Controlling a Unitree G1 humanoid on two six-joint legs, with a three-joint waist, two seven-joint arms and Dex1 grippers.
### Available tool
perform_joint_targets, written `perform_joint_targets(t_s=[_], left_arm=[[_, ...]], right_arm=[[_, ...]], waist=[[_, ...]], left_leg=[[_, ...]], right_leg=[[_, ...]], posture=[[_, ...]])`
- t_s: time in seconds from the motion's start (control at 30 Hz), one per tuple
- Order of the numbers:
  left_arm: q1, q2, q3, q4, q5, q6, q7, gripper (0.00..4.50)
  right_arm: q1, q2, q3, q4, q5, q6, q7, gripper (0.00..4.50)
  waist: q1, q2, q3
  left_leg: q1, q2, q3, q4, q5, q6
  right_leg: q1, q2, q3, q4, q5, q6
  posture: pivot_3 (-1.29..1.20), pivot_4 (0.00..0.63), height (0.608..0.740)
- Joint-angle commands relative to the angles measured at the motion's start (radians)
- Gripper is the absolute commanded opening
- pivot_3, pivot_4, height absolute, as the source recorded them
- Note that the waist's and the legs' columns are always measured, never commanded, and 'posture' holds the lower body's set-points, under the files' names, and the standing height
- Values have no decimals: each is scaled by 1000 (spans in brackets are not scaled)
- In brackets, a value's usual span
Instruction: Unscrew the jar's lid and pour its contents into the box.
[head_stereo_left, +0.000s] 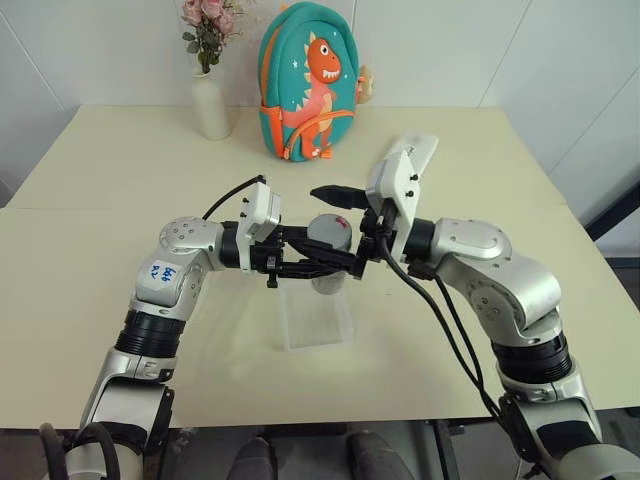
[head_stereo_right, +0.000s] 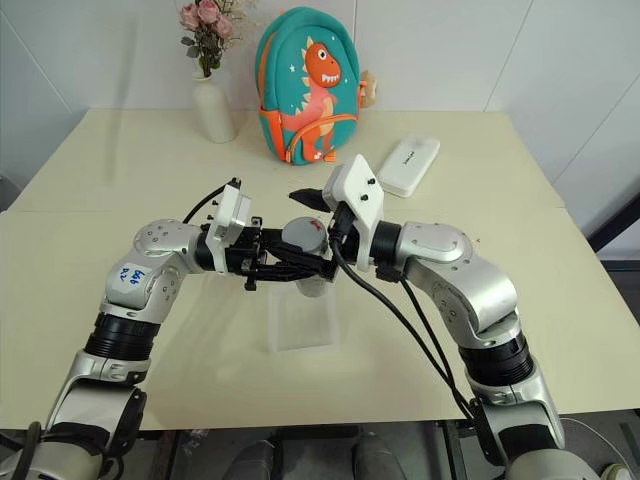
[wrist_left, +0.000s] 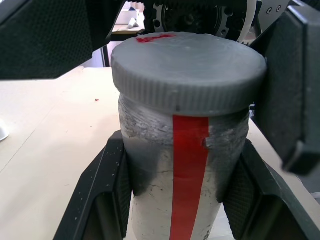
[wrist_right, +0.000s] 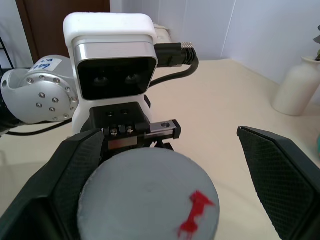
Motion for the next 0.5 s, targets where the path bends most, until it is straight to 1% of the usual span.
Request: perform_joint_targets(t_s=[0.03, 0.3, 0.5], left_arm=[[0, 13, 12, -20, -3, -12, -4, 1992], [2, 18, 14, -15, -2, -13, -4, 1992], [-2, 14, 11, -10, -1, -15, -3, 1992]], right_arm=[[19, -49, -67, -44, 5, 12, -3, 4464], [45, -115, -120, -86, 39, 54, -22, 4464], [57, -136, -138, -110, 65, 73, -25, 4464]], waist=[[1, 0, 0], [0, 0, 0], [1, 0, 0]], left_leg=[[0, 0, 0, 0, 0, 0], [0, 0, 0, 0, 0, 0], [0, 0, 0, 0, 0, 0]], right_leg=[[0, 0, 0, 0, 0, 0], [0, 0, 0, 0, 0, 0], [0, 0, 0, 0, 0, 0]], posture=[[0, 150, 740], [0, 150, 740], [0, 150, 740]])
